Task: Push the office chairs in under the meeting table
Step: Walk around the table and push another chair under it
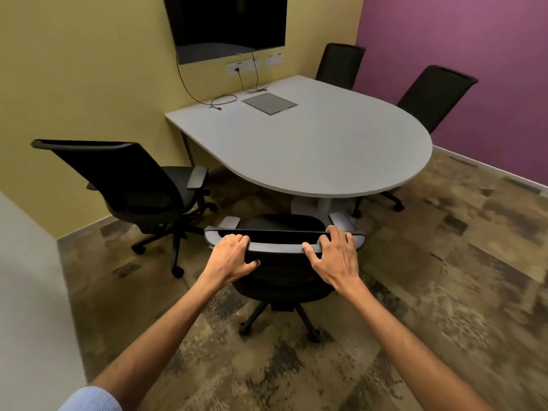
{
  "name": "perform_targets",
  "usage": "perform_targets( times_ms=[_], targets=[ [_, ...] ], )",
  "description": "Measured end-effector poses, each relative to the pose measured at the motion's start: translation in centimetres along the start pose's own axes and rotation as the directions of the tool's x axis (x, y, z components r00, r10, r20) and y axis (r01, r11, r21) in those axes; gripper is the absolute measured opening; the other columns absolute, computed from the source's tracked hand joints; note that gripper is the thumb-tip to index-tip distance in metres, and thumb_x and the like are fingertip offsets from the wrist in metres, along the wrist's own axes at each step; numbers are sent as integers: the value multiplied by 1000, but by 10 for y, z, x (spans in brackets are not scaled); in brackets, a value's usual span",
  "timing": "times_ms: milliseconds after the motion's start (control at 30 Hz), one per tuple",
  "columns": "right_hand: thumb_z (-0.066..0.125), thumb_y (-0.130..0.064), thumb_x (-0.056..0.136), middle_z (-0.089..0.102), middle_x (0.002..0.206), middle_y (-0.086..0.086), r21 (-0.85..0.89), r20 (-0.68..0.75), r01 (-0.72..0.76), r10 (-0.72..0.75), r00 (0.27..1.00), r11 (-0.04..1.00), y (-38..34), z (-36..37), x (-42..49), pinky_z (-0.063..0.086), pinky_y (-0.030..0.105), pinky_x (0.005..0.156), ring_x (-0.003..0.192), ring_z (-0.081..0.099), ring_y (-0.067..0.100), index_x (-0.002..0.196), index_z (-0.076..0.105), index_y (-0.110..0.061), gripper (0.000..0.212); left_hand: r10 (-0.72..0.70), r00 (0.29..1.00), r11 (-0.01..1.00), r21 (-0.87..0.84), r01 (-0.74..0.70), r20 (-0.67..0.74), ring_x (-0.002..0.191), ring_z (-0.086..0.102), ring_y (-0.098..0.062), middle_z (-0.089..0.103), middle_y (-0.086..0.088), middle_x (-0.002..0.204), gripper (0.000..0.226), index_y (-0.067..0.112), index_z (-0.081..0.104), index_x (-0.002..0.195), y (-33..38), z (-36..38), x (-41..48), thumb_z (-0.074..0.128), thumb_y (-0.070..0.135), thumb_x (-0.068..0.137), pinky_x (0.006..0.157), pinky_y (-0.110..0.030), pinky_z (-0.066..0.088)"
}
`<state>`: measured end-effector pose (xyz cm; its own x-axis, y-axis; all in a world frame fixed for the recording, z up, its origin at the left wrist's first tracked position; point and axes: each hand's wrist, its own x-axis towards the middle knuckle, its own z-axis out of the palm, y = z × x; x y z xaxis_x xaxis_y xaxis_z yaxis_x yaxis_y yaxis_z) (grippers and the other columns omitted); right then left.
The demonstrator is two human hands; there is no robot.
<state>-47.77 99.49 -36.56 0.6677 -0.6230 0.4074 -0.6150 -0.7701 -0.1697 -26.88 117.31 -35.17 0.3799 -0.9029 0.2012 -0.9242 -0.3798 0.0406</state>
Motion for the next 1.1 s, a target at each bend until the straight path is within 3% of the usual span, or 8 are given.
perform_targets(
  times_ms=[67, 167, 267, 367, 467, 733, 833, 1100],
  targets=[
    [37, -62, 91, 51, 104, 2, 26, -3, -4, 4, 1000, 1000, -4, 5, -5, 38, 37, 90, 97, 48, 19, 82, 62, -14, 55, 17, 999, 1000, -6, -16, 50, 74, 60, -21, 63, 0, 75, 41, 18, 55, 77, -10, 2, 9, 61, 58, 74, 71, -36, 45],
    [40, -68, 88, 47, 92, 0, 25, 13, 36, -37, 999, 999, -4, 13, -21, 37, 36, 82, 86, 45, 19, 86, 53, -17, 53, 33, 980, 999, -30, -27, 195, 56, 57, -15, 54, 8, 57, 38, 24, 53, 60, -19, 7, 20, 58, 59, 72, 54, -30, 38],
    [46, -79, 77, 48, 65, -5, -48, 104, 88, -82, 991, 995, 3, 11, -11, 39, 35, 65, 62, 45, 16, 69, 49, -20, 59, 46, 965, 999, -3, -47, 260, 46, 50, -15, 46, 8, 47, 24, 20, 51, 51, -21, 14, 35, 54, 42, 61, 46, -25, 30],
    [57, -56, 67, 47, 47, -3, -119, 311, 81, -40, 950, 990, 7, 5, 31, 47, 32, 52, 47, 54, 22, 53, 53, -20, 38, 67, 964, 998, -2, -69, 256, 45, 46, -18, 44, 6, 45, 17, 17, 55, 52, -23, 18, 58, 51, 34, 52, 45, -24, 28],
    [57, -35, 56, 58, 53, 3, -194, 391, 68, 13, 920, 979, 4, 13, 48, 41, 29, 50, 52, 60, 30, 60, 66, -15, 22, 82, 970, 996, 21, -89, 229, 51, 54, -21, 57, 1, 52, 21, 16, 62, 57, -33, 29, 70, 52, 34, 52, 48, -25, 33],
    [59, -33, 57, 57, 50, 1, -218, 330, 37, 38, 943, 975, 11, 40, 97, 29, 25, 47, 46, 56, 25, 60, 68, -17, 19, 96, 970, 994, 33, -106, 223, 57, 59, -20, 62, 1, 59, 22, 17, 66, 62, -54, 39, 134, 53, 34, 56, 51, -28, 43],
    [58, -30, 56, 55, 48, 1, -218, 337, 4, 72, 939, 976, 14, 50, 121, 29, 25, 47, 44, 54, 24, 57, 65, -15, 16, 102, 967, 991, 55, -118, 232, 59, 60, -25, 61, -2, 60, 23, 15, 64, 62, -63, 44, 166, 52, 33, 56, 51, -28, 35],
    [58, -27, 60, 61, 57, 5, -198, 338, -40, 106, 935, 979, 24, 69, 179, 34, 28, 50, 56, 62, 29, 61, 62, -15, 13, 129, 953, 983, 90, -159, 276, 65, 62, -32, 65, -8, 66, 20, 14, 60, 62, -78, 50, 238, 53, 33, 57, 54, -30, 32]
  ],
)
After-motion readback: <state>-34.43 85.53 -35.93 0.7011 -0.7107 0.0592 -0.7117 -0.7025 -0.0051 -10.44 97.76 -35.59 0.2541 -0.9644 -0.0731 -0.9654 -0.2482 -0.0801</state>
